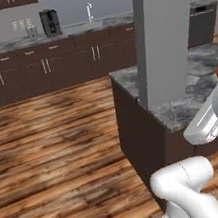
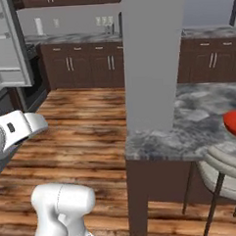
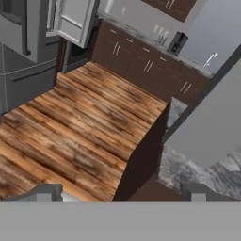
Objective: Retrieve the apple and peach from the fridge and place them into the bowl on the dining table.
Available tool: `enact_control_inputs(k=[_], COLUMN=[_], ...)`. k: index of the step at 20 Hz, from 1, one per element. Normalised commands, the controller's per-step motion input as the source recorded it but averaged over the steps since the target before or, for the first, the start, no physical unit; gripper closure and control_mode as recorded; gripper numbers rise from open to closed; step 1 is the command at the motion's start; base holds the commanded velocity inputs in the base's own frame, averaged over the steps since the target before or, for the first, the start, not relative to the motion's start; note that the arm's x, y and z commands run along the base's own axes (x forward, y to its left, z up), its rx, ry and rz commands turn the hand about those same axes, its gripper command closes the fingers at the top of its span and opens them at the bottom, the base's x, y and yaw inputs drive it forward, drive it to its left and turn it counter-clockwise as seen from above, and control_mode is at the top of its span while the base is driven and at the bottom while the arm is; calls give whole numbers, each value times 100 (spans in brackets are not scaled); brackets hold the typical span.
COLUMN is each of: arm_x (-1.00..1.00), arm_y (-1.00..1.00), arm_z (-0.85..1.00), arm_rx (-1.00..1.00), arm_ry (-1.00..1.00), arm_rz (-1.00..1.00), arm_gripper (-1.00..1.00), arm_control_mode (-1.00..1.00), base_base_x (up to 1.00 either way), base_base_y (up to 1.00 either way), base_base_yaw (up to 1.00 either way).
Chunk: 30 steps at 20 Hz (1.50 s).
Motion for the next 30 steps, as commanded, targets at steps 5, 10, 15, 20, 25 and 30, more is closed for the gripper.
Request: enact_control_inputs(k=[5,10,15,20,25,30], arm_x=[0,0,0,0,0,0], arm_y=[0,0,0,0,0,0], arm_z=[0,0,0,0,0,0], arm_rx=[0,0,0,0,0,0], arm_ry=[0,0,0,0,0,0], arm_rz=[0,0,0,0,0,0], arm_gripper=[-100,-100,-100,-100,-100,-100], arm_control_mode=[100,100,100,100,100,100], base_base_x=[56,100,100,98,99,53], base_base_y=[84,42,3,-4,3,9], base_base_yaw=[31,23,5,12,31,42])
